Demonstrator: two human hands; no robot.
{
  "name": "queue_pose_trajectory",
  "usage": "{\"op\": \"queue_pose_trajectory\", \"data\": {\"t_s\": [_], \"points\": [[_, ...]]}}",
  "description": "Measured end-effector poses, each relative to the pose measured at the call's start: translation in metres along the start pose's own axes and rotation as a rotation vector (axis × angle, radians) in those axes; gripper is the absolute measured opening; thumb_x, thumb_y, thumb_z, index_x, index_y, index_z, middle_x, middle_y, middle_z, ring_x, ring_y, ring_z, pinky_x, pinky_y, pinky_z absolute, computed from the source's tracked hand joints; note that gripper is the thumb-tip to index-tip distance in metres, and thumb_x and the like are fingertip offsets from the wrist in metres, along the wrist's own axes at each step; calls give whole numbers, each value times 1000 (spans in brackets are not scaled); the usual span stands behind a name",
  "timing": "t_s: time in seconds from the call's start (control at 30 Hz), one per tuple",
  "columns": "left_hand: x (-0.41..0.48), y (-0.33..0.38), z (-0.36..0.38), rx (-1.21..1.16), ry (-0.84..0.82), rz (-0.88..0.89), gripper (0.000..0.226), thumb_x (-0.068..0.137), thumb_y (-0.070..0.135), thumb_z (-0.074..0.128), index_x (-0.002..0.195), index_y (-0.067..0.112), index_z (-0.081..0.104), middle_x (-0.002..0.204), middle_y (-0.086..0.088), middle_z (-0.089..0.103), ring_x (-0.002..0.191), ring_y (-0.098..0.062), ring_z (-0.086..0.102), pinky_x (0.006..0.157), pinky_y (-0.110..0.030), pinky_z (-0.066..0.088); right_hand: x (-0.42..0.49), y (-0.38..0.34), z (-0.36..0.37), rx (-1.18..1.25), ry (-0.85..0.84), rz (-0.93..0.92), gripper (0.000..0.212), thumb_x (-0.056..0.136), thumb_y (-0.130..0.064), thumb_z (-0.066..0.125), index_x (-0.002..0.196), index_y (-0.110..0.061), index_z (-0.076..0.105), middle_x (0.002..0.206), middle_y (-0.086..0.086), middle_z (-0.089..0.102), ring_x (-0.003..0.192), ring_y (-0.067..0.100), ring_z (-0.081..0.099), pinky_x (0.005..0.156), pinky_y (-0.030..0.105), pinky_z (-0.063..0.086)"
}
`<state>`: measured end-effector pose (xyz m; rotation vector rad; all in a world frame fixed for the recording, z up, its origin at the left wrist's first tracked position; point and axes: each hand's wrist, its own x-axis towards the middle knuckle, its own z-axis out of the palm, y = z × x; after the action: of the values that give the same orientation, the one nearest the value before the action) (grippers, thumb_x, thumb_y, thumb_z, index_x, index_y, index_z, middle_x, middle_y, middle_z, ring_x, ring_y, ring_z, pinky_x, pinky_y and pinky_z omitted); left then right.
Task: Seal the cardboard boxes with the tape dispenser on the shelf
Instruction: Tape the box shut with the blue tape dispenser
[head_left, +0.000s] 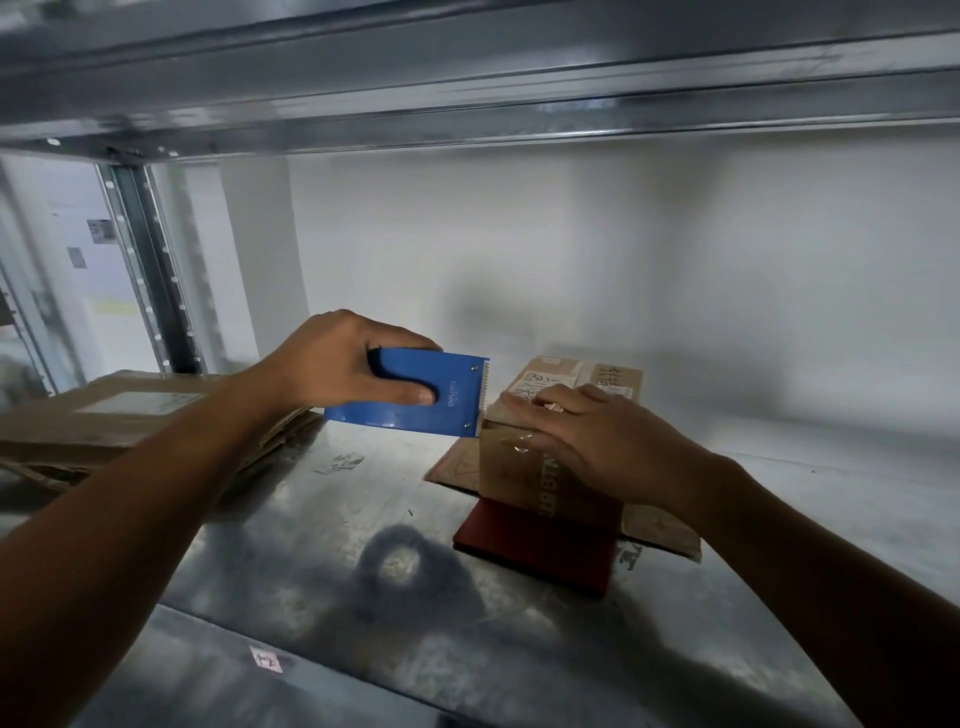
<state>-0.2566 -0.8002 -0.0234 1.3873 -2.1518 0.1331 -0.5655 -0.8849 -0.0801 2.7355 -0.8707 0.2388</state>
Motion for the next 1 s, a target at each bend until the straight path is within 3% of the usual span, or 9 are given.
{"op": "queue_pose_trajectory", "data": {"t_s": [0.07, 0.23, 0.5, 0.77, 0.87, 1.0], "points": [[1, 0, 1, 10, 0, 3, 45, 73, 81, 64, 117, 71, 57, 104, 38, 68, 92, 8, 68, 77, -6, 49, 1, -3, -5, 16, 11, 14, 59, 101, -58, 5, 156, -43, 17, 157, -5, 36, 137, 24, 42, 106, 47, 45], [3, -5, 1, -35, -19, -32, 50, 69, 86, 62, 116, 72, 57, 107, 36, 69, 95, 8, 67, 78, -5, 49, 13, -20, -3, -55, 41, 98, 49, 106, -47, 22, 145, -26, 42, 145, -2, 41, 124, 25, 45, 91, 46, 50], [1, -12, 9, -87, -46, -56, 46, 73, 74, 70, 117, 67, 60, 106, 36, 69, 96, 8, 67, 82, -7, 49, 17, -30, 8, -167, 67, 198, 58, 107, -50, 18, 160, -24, 18, 158, 8, 32, 138, 31, 40, 102, 49, 47], [-25, -24, 4, 117, 52, -89, 58, 67, 88, 58, 120, 66, 53, 94, 45, 62, 80, 15, 63, 73, -11, 45, 16, -28, 5, -144, 55, 186, 64, 101, -57, 5, 157, -34, 26, 154, -1, 42, 135, 26, 42, 101, 50, 46], [-22, -19, 2, 220, 69, -77, 58, 68, 93, 50, 120, 65, 52, 90, 48, 59, 83, 18, 59, 70, -12, 41, 16, -29, 3, -155, 46, 179, 62, 102, -56, 7, 157, -34, 25, 155, -3, 41, 136, 26, 41, 102, 51, 45], [-5, -6, 11, 374, 34, -100, 57, 69, 93, 45, 112, 59, 61, 74, 33, 63, 72, 0, 60, 67, -17, 42, 15, -32, 0, -143, 16, 172, 68, 96, -55, 1, 157, -34, 24, 156, -2, 39, 138, 27, 39, 104, 52, 44]]}}
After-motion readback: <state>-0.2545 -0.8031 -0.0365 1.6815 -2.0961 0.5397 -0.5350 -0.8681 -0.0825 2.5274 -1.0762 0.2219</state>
